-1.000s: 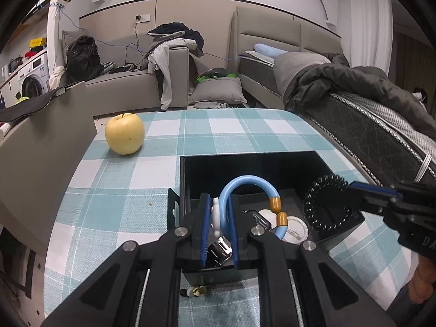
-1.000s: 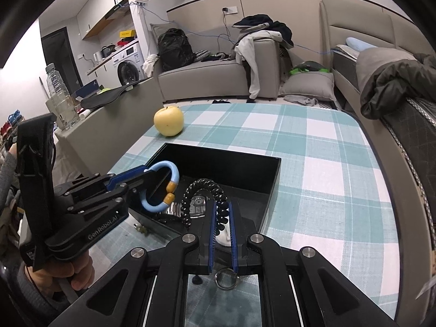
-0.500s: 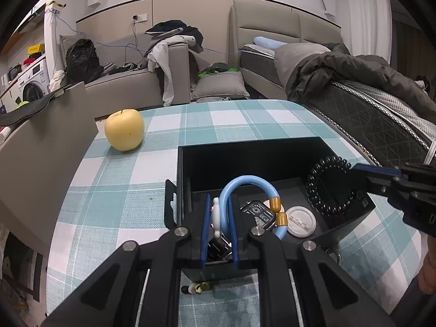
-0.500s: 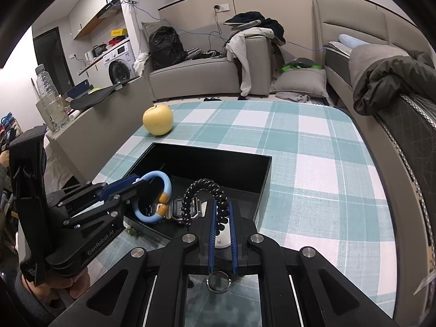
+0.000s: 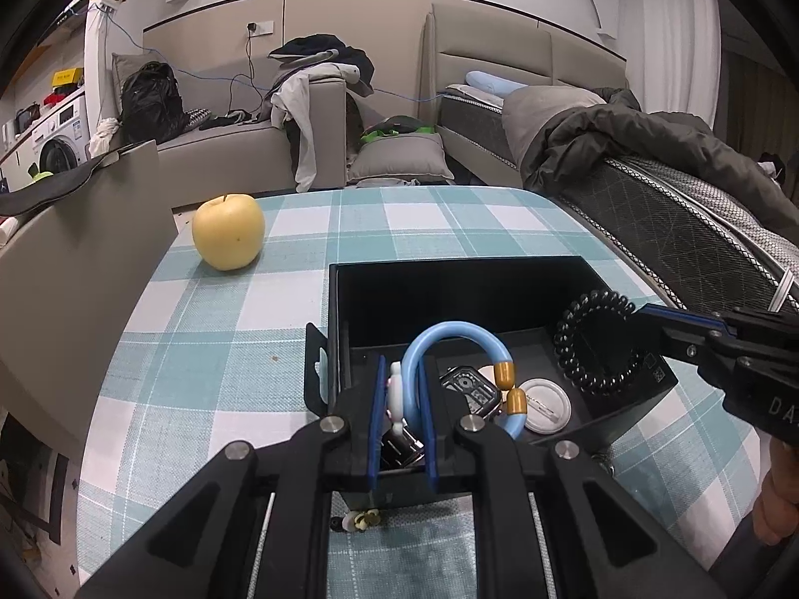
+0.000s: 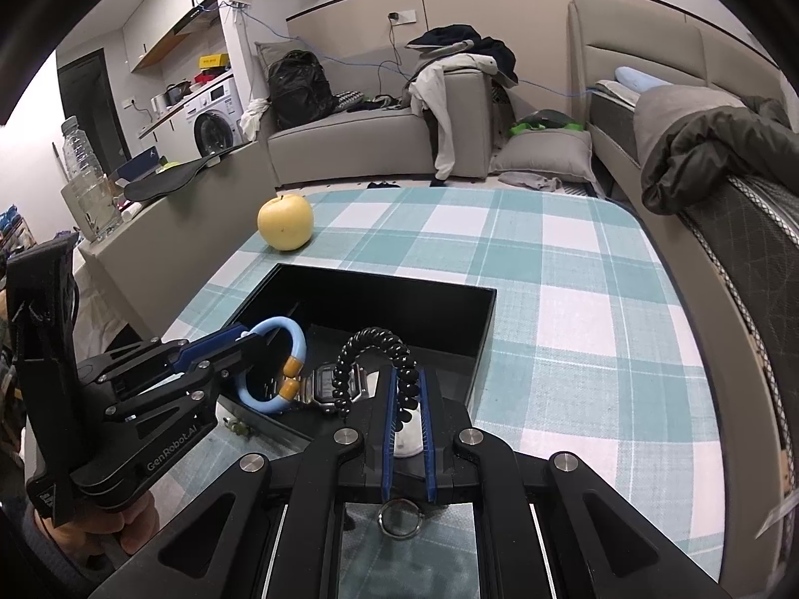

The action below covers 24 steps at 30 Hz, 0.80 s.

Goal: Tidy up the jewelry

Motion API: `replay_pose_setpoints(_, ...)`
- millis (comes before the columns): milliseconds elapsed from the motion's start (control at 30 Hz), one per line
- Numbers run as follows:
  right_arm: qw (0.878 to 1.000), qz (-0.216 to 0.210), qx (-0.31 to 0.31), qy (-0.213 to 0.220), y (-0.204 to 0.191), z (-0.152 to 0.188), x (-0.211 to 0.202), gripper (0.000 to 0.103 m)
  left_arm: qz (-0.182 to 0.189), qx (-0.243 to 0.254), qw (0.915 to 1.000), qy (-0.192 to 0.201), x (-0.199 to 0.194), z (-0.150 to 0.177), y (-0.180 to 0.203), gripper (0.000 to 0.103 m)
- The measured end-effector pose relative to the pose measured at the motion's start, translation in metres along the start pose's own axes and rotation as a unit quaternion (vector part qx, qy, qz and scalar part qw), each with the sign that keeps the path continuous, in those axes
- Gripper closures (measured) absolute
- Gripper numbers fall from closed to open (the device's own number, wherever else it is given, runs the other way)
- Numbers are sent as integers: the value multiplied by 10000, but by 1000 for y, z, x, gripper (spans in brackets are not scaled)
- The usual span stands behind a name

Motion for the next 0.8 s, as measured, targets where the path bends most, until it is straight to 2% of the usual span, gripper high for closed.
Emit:
replay_pose_setpoints(267,9998,-105,-100,-99,-2,2,3,95,-19,-10,10000,2,2,0,2,95)
replay_pose_setpoints(467,9998,-188,-96,-10,-1,0,-9,88,122,-55,9999,-49,-2,1,2,93)
replay_pose_setpoints(533,9998,-183,-98,63,2,0,-17,70,176,-75,9998,-65,-6,0,2,91)
replay_pose_setpoints(567,9998,-165,-96,106,4,0,-21,64,189,-88,9998,-52,-9,0,1,88)
replay_pose_setpoints(633,9998,-54,-73,154,9,1,-29,37,201,-135,9997,-82,-16,-1,-2,77)
replay_pose_setpoints(667,9999,27,-45,160,13,3,-32,29,221,-165,9996,-105,-18,-1,-3,67)
replay_pose_setpoints(700,9998,119,4,150,18,5,-35,17,389,-221,9989,-121,-23,0,-4,60)
replay_pose_setpoints(733,9998,165,39,114,20,8,-36,11,463,-277,9985,-117,-28,2,-5,54)
replay_pose_setpoints(800,9997,198,145,-22,26,16,-33,5,316,-369,9988,-112,-34,6,-11,25)
Point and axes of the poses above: each gripper's, at about its wrist camera, not at the fingertips, and x roughly the way its jaws point, y to its right, z to its underside, the point moved 6 cm from there along x, roughly the way its jaws point, and after that the axes turned 9 degrees about -z, right-handed, at the moved point
